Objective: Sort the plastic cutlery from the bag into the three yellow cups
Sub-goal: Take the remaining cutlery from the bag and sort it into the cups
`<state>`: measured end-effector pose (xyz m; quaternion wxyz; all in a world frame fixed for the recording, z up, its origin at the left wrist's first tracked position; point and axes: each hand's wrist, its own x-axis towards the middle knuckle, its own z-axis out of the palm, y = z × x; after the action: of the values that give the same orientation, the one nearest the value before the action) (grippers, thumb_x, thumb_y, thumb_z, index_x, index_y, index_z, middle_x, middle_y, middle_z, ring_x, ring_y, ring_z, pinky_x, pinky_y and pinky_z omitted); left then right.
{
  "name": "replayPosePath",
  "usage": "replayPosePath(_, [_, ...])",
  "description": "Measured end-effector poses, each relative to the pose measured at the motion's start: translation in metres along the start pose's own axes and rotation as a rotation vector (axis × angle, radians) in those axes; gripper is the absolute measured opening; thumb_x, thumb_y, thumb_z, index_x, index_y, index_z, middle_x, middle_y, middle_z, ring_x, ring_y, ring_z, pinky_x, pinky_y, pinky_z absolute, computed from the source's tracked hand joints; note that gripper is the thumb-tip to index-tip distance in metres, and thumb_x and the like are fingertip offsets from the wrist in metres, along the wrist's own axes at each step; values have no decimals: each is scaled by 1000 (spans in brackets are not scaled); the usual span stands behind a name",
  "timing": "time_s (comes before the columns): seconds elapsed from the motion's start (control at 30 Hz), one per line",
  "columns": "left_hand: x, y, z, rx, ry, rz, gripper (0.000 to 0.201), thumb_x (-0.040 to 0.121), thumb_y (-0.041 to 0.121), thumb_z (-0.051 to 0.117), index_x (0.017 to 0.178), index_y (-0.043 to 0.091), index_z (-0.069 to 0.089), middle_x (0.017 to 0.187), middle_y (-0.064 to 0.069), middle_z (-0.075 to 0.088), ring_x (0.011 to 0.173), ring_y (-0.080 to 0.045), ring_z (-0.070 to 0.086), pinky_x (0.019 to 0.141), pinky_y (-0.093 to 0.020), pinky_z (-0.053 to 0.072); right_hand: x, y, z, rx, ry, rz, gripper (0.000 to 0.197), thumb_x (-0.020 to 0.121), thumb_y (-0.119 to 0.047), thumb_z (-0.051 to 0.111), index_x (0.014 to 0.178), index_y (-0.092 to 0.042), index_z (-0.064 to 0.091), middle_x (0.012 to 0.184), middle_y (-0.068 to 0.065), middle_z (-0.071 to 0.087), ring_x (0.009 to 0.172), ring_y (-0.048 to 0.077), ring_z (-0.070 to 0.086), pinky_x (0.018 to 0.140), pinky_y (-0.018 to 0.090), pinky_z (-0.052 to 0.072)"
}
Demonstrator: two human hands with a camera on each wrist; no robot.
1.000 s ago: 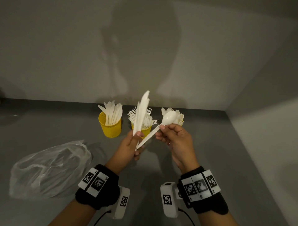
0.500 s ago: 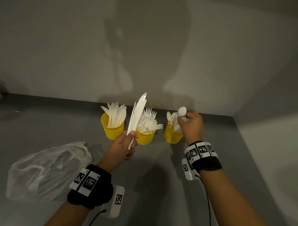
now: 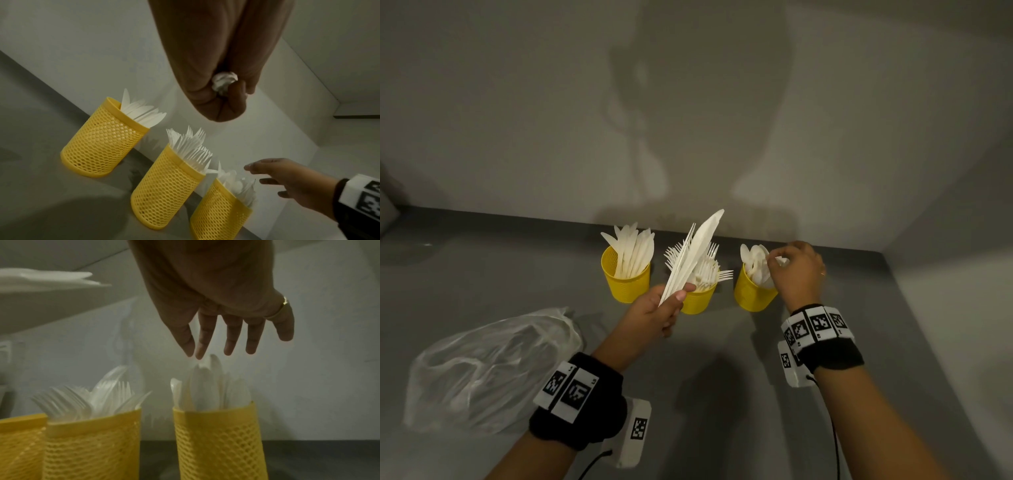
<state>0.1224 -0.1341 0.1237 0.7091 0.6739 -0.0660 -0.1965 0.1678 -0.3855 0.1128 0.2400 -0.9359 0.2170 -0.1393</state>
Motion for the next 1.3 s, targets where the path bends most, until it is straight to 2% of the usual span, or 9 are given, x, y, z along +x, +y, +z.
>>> replayPosePath(0.23, [-6, 2, -1, -77, -35, -23, 29, 97, 17, 29, 102, 11, 57, 59, 3, 43, 37, -2, 31, 37, -12, 26, -61, -29, -13, 474, 95, -222, 6, 81, -23, 65, 83, -21, 70, 104, 2, 64, 104, 16, 56, 94, 34, 43])
replayPosePath(0.4, [-20, 9, 5, -252, -253, -98, 30, 95, 30, 36, 85, 6, 50, 53, 5, 50, 36, -3, 31, 34, -12, 27, -128, -65, -11, 1132, -462, -114, 15, 84, -13, 63, 94, -3, 68, 70, 0, 71, 73, 10, 66, 77, 23, 53])
replayPosePath(0.57, [-25, 20, 8, -296, -290, -173, 35, 87, 38, 33, 72, 14, 52, 47, 8, 42, 34, 0, 21, 35, -10, 15, -141, -84, -11, 1191, -432, -39, 12, 85, -2, 61, 90, -10, 69, 52, -1, 66, 50, 7, 63, 60, 18, 53])
replayPosePath(0.7, [-24, 20, 8, -249, -259, -115, 35, 93, 28, 32, 99, 6, 58, 54, 3, 48, 36, -2, 23, 35, -10, 20, -143, -89, -16, 1183, -359, -55, 10, 84, -1, 63, 77, -7, 69, 44, -3, 59, 46, 4, 57, 56, 14, 47])
replayPosePath(0.93, [-30, 23, 17, -179, -210, 14, 34, 85, 34, 36, 89, 4, 52, 63, -6, 54, 37, -6, 31, 35, -14, 29, -138, -81, -20, 1308, -492, 41, 23, 90, -11, 55, 99, 5, 67, 70, 17, 55, 48, 6, 48, 56, 17, 44])
replayPosePath(1.1, [-29, 18, 18, 92, -127, 135, 28, 96, 19, 31, 115, 6, 47, 65, 0, 42, 39, -2, 34, 39, -12, 31, -136, -86, -23, 1363, -516, 10, 20, 89, -1, 52, 101, -5, 67, 85, -4, 74, 77, 7, 67, 70, 21, 54])
replayPosePath(1.17, [-29, 18, 12, 336, -59, 276, 26, 98, 22, 31, 117, 14, 47, 75, -1, 50, 55, -1, 51, 53, -5, 37, -134, -89, -19, 1318, -453, 24, 18, 88, -3, 56, 94, -13, 69, 85, -4, 72, 81, 6, 64, 74, 20, 52])
replayPosePath(1.23, [-30, 14, 3, 588, -27, 381, 32, 96, 36, 29, 126, 32, 41, 106, 4, 58, 96, 7, 54, 81, -4, 38, -133, -92, -15, 1260, -415, 41, 13, 88, -10, 59, 89, -15, 70, 82, 0, 66, 78, 5, 58, 69, 19, 48])
replayPosePath(1.3, [-31, 12, -7, 680, 2, 369, 43, 94, 45, 25, 136, 39, 31, 135, 13, 48, 121, 2, 45, 99, -17, 37, -132, -95, -11, 1228, -401, 47, 10, 87, -11, 60, 87, -9, 69, 70, -2, 60, 66, 3, 52, 62, 17, 45])
